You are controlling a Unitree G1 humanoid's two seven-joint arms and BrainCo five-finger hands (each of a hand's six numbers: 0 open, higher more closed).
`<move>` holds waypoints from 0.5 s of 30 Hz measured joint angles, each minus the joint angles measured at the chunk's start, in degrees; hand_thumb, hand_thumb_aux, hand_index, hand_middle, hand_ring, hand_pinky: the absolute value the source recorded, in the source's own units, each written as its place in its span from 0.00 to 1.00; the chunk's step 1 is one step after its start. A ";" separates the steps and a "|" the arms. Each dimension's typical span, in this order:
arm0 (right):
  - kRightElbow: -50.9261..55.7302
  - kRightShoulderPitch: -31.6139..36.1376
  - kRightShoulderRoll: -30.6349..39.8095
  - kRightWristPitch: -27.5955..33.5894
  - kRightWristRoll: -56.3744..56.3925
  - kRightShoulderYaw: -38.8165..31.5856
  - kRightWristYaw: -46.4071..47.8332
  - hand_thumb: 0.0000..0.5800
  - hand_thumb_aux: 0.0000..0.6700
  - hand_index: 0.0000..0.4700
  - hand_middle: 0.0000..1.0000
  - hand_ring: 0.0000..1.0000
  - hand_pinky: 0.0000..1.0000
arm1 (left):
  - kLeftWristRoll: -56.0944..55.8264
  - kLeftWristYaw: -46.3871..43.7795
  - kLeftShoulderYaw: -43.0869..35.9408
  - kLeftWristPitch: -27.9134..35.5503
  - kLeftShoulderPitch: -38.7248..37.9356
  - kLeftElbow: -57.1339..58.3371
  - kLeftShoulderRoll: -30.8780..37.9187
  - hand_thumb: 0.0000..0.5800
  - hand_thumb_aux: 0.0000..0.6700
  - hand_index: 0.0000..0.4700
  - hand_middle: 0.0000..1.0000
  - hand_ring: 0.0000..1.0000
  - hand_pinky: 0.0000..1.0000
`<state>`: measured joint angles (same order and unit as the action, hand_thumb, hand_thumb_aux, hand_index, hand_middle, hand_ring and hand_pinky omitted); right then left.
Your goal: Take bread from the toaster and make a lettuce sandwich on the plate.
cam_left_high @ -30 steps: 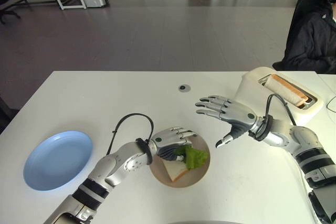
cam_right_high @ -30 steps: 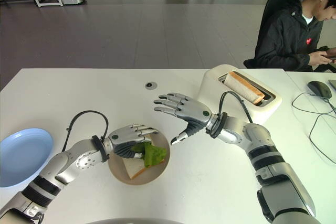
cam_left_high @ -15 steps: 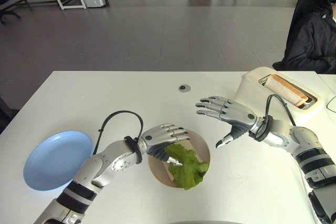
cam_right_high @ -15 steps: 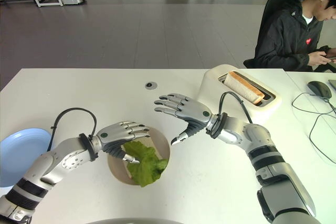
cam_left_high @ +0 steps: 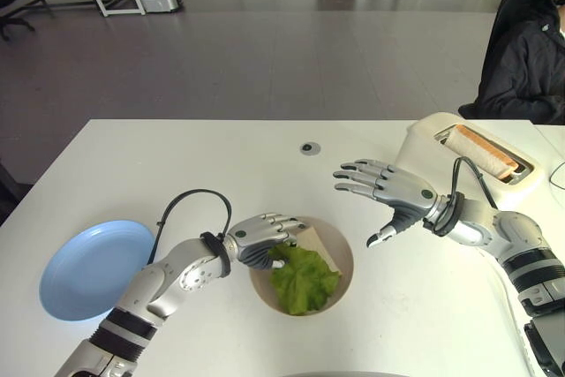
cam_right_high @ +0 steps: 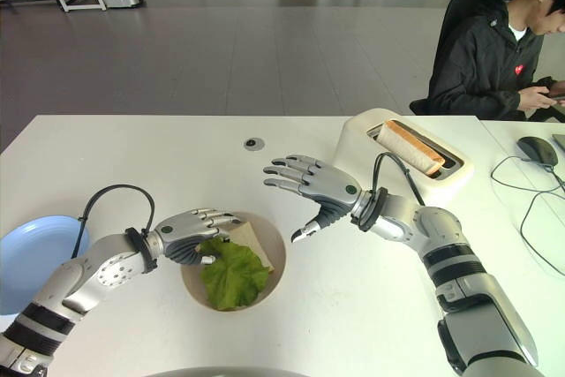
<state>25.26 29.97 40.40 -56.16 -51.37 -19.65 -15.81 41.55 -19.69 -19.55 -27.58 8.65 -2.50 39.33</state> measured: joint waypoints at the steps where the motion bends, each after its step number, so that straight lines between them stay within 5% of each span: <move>1: -0.08 0.00 0.00 0.10 0.00 0.00 0.00 0.00 0.00 0.00 0.00 0.00 0.00 | -0.01 0.43 -0.12 -0.51 0.69 0.93 -0.23 0.94 0.76 0.76 0.00 0.00 0.00; 2: -0.11 -0.01 0.00 0.22 0.00 0.00 0.00 0.00 0.00 0.00 0.00 0.00 0.00 | -0.01 0.66 -0.13 -0.85 1.02 1.57 -0.25 0.98 0.87 0.87 0.00 0.00 0.00; 4: -0.17 -0.01 0.00 0.45 0.00 -0.01 0.00 0.00 0.00 0.00 0.00 0.00 0.00 | -0.07 1.51 -0.12 -1.66 1.25 2.51 -0.40 0.99 0.88 0.88 0.00 0.00 0.00; 6: -0.22 -0.01 0.00 0.58 -0.01 -0.02 0.00 0.00 0.00 0.00 0.00 0.00 0.00 | -0.08 1.97 -0.06 -2.07 1.26 2.70 -0.42 0.94 0.75 0.75 0.00 0.00 0.00; 7: -0.26 -0.01 0.00 0.61 -0.01 -0.03 0.00 0.00 0.00 0.00 0.00 0.00 0.00 | -0.09 2.23 0.00 -2.38 1.28 2.74 -0.42 0.80 0.55 0.55 0.00 0.00 0.00; 8: -0.28 -0.01 0.00 0.62 -0.01 -0.05 0.00 0.00 0.00 0.00 0.00 0.00 0.00 | -0.09 2.48 0.00 -2.54 1.30 2.75 -0.44 0.74 0.49 0.49 0.00 0.00 0.00; 9: -0.29 -0.01 -0.01 0.63 -0.01 -0.09 0.00 0.00 0.00 0.00 0.00 0.00 0.00 | -0.09 2.85 0.01 -2.66 1.38 2.88 -0.52 0.43 0.24 0.24 0.00 0.00 0.00; 11: -0.30 -0.02 -0.02 0.63 -0.02 -0.15 0.00 0.00 0.00 0.00 0.00 0.00 0.00 | -0.12 2.98 0.01 -2.93 1.56 3.01 -0.75 0.31 0.17 0.17 0.00 0.00 0.00; 15: -0.30 -0.02 -0.04 0.61 -0.03 -0.30 0.02 0.00 0.00 0.00 0.00 0.00 0.00 | -0.65 3.13 0.17 -3.12 1.66 2.98 -0.91 0.28 0.15 0.15 0.00 0.00 0.00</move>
<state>24.96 29.95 40.35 -55.55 -51.39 -19.95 -15.79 40.90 -16.56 -19.38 -30.70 10.31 0.48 38.43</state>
